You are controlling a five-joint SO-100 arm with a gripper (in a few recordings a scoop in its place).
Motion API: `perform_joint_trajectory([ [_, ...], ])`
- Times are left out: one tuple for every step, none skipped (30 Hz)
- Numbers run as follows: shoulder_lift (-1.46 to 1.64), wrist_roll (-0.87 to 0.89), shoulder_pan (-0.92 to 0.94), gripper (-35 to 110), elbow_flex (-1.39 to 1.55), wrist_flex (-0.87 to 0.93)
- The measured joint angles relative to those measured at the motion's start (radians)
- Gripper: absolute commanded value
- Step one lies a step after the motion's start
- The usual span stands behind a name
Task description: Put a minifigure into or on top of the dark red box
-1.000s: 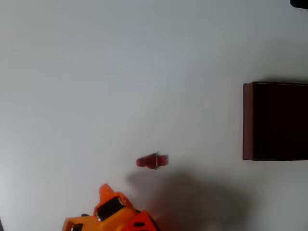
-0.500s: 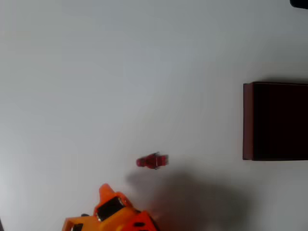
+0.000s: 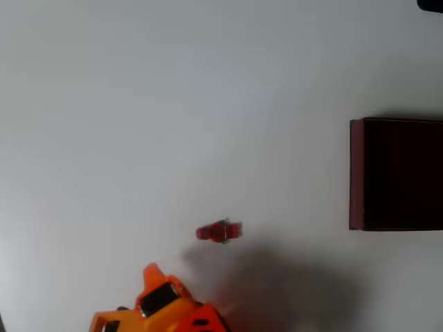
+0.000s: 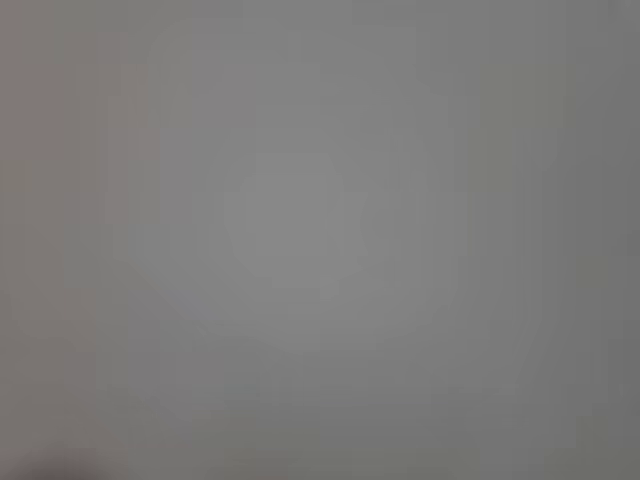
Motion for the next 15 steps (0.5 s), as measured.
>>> perform_joint_trajectory([
  [0.000,0.000,0.006,6,0.000,0.000],
  [0.000,0.000,0.009,8,0.000,0.000],
  [0.000,0.000,0.006,12,0.000,0.000],
  [0.000,0.008,0.002,13,0.000,0.000],
  [0.002,0.026,-0.002,13,0.014,-0.009],
  [0.002,0.067,-0.003,13,0.021,-0.014],
  [0.002,0.104,-0.003,12,0.021,-0.014],
  [0.002,0.124,0.003,12,0.021,-0.014],
  [0.002,0.141,0.008,15,0.021,-0.015],
  [0.002,0.152,0.015,19,0.021,-0.015],
  [0.002,0.158,0.018,25,0.021,-0.015],
  [0.002,0.161,0.018,32,0.021,-0.015],
  [0.002,0.158,0.012,35,0.021,-0.015],
  [0.002,0.158,0.003,36,0.018,-0.015],
  [0.002,0.158,0.003,34,0.017,-0.015],
])
